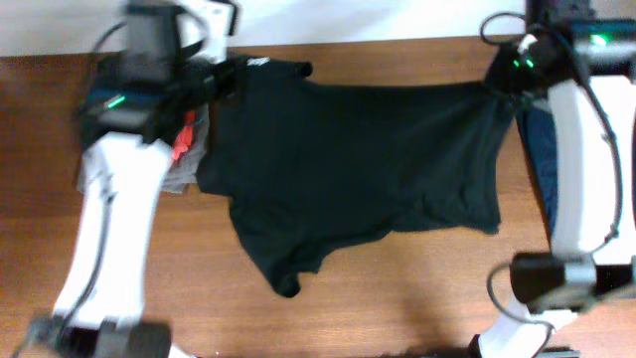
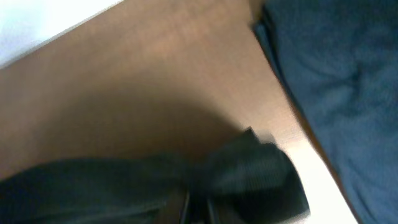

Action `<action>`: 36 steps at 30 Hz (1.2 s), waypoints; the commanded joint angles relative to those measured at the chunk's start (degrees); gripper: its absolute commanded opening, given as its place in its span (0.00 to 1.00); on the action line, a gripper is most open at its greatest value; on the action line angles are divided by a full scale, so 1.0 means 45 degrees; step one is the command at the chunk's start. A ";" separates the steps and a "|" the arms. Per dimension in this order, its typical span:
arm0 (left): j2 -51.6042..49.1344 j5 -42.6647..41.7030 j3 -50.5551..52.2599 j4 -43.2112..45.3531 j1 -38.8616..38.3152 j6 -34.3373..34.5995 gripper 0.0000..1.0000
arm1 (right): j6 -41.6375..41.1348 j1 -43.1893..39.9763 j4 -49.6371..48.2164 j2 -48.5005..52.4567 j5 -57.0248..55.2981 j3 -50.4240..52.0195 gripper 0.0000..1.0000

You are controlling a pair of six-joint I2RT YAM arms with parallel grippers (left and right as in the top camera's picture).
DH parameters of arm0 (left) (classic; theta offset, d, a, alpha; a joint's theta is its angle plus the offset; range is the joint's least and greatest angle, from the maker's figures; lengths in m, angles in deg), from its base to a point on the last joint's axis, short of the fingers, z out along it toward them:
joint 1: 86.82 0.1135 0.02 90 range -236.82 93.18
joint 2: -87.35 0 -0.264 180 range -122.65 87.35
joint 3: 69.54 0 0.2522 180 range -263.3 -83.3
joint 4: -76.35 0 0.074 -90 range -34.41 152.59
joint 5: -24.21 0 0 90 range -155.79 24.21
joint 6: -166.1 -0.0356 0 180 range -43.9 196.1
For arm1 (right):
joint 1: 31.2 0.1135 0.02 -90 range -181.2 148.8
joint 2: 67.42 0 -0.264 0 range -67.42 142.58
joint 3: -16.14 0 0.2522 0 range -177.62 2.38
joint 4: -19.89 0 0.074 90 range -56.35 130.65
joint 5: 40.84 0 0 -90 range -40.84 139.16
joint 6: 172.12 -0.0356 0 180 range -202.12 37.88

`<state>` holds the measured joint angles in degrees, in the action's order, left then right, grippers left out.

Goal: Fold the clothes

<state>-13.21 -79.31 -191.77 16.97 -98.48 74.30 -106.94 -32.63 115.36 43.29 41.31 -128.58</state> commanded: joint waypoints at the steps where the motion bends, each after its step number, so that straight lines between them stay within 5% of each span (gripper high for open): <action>1: -0.2628 0.1870 -0.0058 0.2686 -0.0151 0.0073 0.20 | 0.1209 -0.0131 -0.2861 0.1384 -0.0355 -0.0068 0.39; 3: -0.3478 0.1865 -0.0345 0.3667 -0.0146 0.0316 0.38 | 0.2089 -0.0136 -0.3988 0.1739 -0.0364 -0.0068 0.76; 4: -0.3633 0.1875 -0.0607 0.3604 -0.0146 0.0398 0.44 | 0.2458 -0.0185 -0.4133 0.1749 -0.0364 -0.0068 0.78; 8: -0.3381 0.2127 -0.2108 0.1928 -0.0005 0.0330 0.54 | 0.2701 -0.0641 -0.3356 0.1214 -0.0359 -0.0117 0.81; 15: -0.1656 0.2370 -0.5081 -0.3614 0.0058 -0.0291 0.56 | 0.2696 -0.2157 -0.0539 -0.0821 0.0937 -0.0117 0.81; 19: -0.0087 0.2506 -0.5387 -0.6037 0.0214 -0.0151 0.70 | 0.2652 -0.3298 0.1195 -0.2011 0.2662 -0.0117 0.83; 23: 0.0243 0.2492 -0.5299 -0.8918 0.0214 0.0845 0.70 | 0.2594 -0.4002 0.3259 -0.1938 0.2710 0.0024 0.86; 30: 0.0175 0.0510 -0.1059 -1.0632 -0.0107 0.1622 0.70 | 0.2365 -0.4114 0.2487 -0.1758 0.3594 0.3735 0.86; 36: 0.0146 0.0457 0.6339 -0.6873 -0.0194 0.3653 0.69 | 0.2370 -0.4114 0.0845 -0.1758 0.4629 0.7854 0.85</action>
<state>-12.46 -75.71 -175.94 -20.80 -99.42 84.51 -95.71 -50.95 120.71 35.71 58.81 -98.81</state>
